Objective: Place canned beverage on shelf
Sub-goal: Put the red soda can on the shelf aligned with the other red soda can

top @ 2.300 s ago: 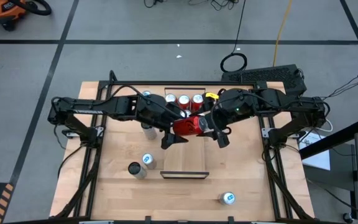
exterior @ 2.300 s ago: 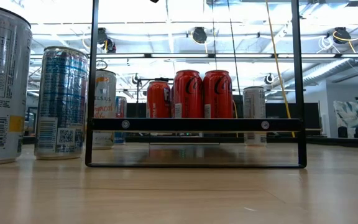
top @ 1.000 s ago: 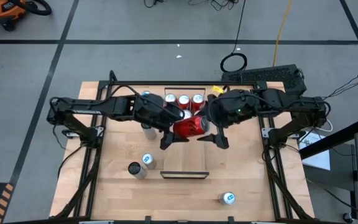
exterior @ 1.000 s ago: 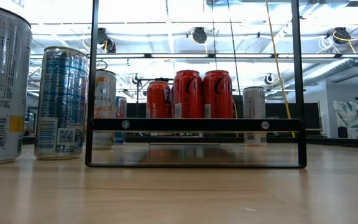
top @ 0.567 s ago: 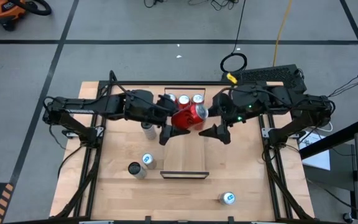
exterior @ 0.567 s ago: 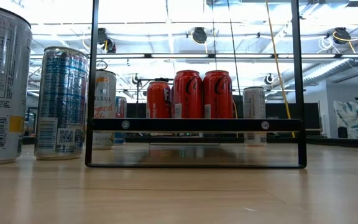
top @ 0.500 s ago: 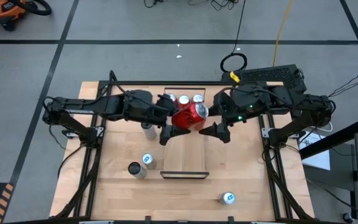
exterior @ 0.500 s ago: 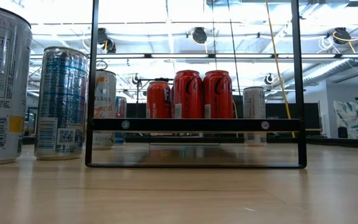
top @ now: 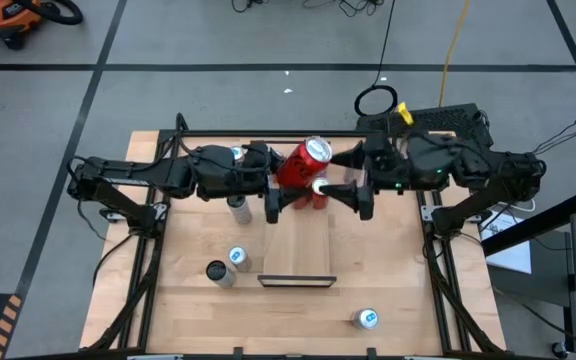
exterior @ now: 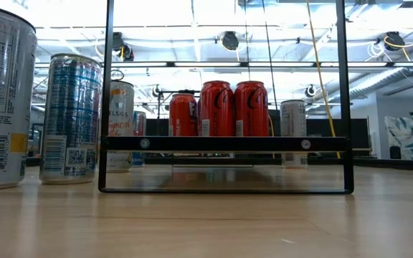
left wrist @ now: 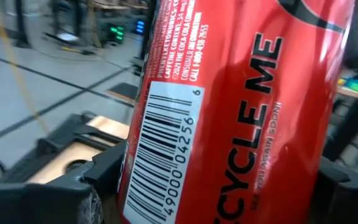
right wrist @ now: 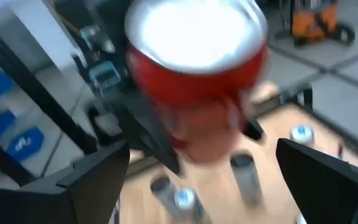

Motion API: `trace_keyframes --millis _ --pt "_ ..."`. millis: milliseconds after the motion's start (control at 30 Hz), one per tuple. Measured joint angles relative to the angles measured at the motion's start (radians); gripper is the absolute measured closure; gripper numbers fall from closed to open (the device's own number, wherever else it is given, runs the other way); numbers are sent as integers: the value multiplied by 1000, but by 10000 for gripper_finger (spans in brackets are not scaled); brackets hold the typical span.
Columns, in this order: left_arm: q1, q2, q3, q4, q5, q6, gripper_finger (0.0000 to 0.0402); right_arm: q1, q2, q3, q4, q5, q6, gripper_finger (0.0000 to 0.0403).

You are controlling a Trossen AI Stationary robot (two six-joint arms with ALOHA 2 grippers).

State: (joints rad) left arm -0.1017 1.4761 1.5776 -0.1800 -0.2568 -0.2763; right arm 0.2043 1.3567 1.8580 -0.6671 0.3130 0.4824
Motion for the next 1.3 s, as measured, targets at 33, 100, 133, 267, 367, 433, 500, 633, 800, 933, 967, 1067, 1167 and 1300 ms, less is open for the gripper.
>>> trace_keyframes --millis 33,100,133,267,367,433,500,633,800,933,967,1067,1167,1300 --pt "0 0 0 5 -22 3 96 0 0 0 34 11 -10 23" --pt "0 0 0 30 -69 5 96 1 5 0 98 56 -27 23" --pt "-2 0 0 45 -94 5 96 1 8 0 123 78 -31 23" --pt "-13 0 0 107 -182 48 96 -2 19 0 185 187 -41 23" --pt "-23 0 0 138 -247 81 96 -15 27 0 208 237 -40 23" --pt "-28 0 0 148 -291 103 96 -29 34 0 231 235 -49 23" --pt "-33 0 0 154 -326 112 96 -43 43 0 265 209 -64 23" --pt "-37 0 0 160 -375 126 96 -74 63 0 331 133 -84 23" --pt "-38 0 0 159 -397 128 96 -110 98 0 368 98 -84 23" --pt "-37 1 0 159 -401 127 96 -140 122 0 400 69 -85 23" --pt "-37 1 0 159 -401 127 96 -146 128 0 414 55 -89 23" --pt "-37 1 0 157 -401 127 96 -163 143 0 457 23 -111 23" --pt "-37 1 0 152 -408 127 96 -172 148 0 478 19 -119 24" --pt "-37 1 0 145 -410 129 96 -180 150 0 488 18 -132 39"
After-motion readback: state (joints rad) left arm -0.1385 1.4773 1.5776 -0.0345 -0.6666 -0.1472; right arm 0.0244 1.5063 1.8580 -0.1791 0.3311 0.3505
